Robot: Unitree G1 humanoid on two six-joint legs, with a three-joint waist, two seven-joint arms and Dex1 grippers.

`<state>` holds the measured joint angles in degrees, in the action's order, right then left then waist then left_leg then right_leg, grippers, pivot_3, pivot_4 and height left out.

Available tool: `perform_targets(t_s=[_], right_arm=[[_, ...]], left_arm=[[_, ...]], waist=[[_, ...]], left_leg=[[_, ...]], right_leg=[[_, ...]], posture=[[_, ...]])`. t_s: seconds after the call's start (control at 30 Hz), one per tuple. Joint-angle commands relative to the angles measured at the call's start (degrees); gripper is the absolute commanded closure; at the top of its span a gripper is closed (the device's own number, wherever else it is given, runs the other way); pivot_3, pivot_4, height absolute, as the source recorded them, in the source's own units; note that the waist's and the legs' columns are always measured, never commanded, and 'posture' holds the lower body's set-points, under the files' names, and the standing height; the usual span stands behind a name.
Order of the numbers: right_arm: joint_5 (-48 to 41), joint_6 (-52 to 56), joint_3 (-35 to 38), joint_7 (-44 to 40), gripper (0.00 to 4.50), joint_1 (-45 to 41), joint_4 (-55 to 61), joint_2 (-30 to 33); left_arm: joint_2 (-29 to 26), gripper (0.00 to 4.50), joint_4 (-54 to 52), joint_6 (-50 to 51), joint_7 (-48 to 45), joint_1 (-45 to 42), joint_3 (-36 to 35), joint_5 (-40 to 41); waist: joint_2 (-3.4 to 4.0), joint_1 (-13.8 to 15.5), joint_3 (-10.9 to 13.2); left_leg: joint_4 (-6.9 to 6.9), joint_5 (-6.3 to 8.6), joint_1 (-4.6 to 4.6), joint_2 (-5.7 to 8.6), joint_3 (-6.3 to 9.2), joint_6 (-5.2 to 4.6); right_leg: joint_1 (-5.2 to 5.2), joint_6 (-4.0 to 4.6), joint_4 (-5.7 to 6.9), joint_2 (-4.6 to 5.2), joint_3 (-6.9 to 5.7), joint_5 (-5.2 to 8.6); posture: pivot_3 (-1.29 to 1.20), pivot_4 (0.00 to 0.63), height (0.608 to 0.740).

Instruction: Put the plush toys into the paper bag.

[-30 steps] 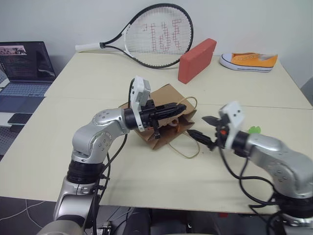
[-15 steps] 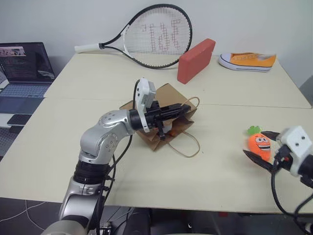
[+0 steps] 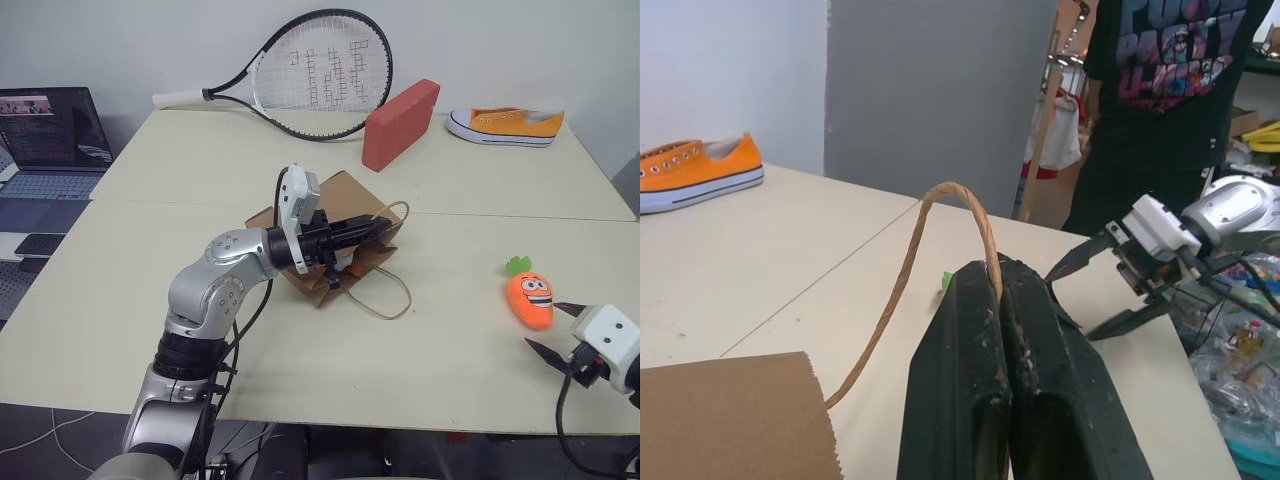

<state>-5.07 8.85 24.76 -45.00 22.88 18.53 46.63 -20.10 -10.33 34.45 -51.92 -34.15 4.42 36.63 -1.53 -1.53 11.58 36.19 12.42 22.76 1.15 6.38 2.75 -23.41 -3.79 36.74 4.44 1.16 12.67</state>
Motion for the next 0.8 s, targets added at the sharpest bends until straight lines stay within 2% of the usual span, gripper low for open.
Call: perform_targets(t_s=[0.03, 0.23, 0.27, 0.4, 0.5, 0.8], right_arm=[[3.27, -1.73, -2.58, 3.00, 2.00, -2.89, -2.41, -0.45], [5.26, -0.87, -4.46, 6.32, 4.26, -6.31, -3.80, -1.46], [5.56, -0.88, -4.46, 6.72, 4.47, -6.65, -4.06, -1.43], [4.85, 1.48, -2.65, 9.20, 4.47, -10.14, -4.08, -1.88], [1.73, 4.89, -1.99, 7.93, 4.47, -12.38, -1.14, -1.84], [-21.54, 23.45, -1.56, -4.00, 4.47, -17.46, 17.16, 3.40]], left_arm=[[0.01, 4.50, -1.97, -0.87, 0.00, -0.22, -0.06, 0.04], [-0.42, 4.50, -2.37, -0.66, 0.24, 0.00, -0.36, 0.07], [-0.52, 4.50, -2.41, -0.65, 0.22, 0.06, -0.41, 0.08], [-1.70, 4.50, -2.07, -0.46, -0.15, -0.15, -1.26, 0.29], [-2.63, 4.50, -1.35, -0.20, -0.40, -0.84, -2.30, 0.89], [-4.59, 4.50, 0.99, 1.57, -1.69, -3.62, -4.75, 3.20]], waist=[[0.01, -0.02, 0.00], [0.00, -0.01, 0.00], [0.00, -0.01, 0.00], [0.00, -0.15, 0.00], [0.01, -0.15, 0.00], [0.01, 0.03, 0.00]], left_leg=[[0.00, 0.00, 0.00, 0.00, 0.00, 0.00], [0.00, 0.00, -0.01, 0.01, 0.02, 0.00], [0.00, 0.00, -0.01, 0.01, 0.02, 0.00], [0.01, 0.00, -0.05, 0.01, 0.00, 0.00], [0.01, 0.00, -0.10, 0.01, -0.05, 0.00], [-0.02, 0.00, -0.06, 0.01, 0.09, 0.00]], right_leg=[[0.00, 0.00, -0.01, 0.00, -0.01, 0.00], [0.01, 0.00, 0.02, 0.00, 0.01, 0.00], [0.01, 0.00, 0.02, 0.00, 0.02, 0.00], [0.04, 0.00, 0.01, 0.00, 0.04, 0.00], [0.06, 0.00, 0.04, 0.00, 0.09, 0.00], [0.07, -0.03, 0.06, -0.01, -0.04, -0.02]], posture=[[0.00, 0.150, 0.740], [0.00, 0.150, 0.740], [0.00, 0.150, 0.740], [0.00, 0.150, 0.740], [0.00, 0.150, 0.740], [0.00, 0.150, 0.740]])
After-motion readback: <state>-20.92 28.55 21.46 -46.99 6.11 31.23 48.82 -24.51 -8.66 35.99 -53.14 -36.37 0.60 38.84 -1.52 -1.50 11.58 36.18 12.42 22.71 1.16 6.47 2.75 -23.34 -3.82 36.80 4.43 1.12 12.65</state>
